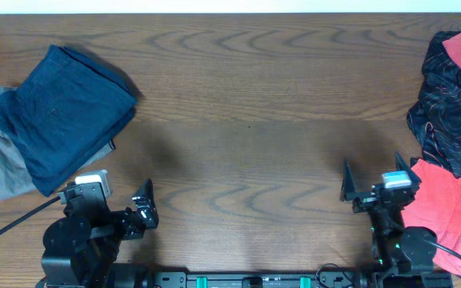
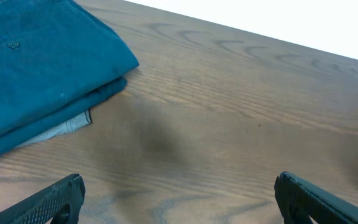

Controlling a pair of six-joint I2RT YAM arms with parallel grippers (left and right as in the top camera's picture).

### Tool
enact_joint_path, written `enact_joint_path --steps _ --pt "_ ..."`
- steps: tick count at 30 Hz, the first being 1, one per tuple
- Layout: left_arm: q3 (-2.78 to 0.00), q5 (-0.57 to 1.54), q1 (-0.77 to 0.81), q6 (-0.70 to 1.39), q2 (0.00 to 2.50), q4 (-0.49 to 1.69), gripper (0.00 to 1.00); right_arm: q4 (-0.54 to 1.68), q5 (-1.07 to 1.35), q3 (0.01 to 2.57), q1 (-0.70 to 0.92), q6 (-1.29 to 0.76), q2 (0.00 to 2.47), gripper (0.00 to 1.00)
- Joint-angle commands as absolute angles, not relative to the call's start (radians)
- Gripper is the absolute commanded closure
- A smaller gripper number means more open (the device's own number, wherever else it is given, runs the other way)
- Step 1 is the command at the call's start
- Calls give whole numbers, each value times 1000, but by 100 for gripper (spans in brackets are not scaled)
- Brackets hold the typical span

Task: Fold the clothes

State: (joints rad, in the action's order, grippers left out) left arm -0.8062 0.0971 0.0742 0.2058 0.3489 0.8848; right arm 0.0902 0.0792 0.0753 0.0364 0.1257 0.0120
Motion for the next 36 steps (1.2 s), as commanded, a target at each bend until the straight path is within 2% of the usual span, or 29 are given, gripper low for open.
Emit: enact_joint_path --steps 1,36 --pt "-802 85 75 208 347 881 2 81 86 8 48 198 5 1" --pt "-802 85 75 208 347 881 2 67 82 6 48 196 5 1"
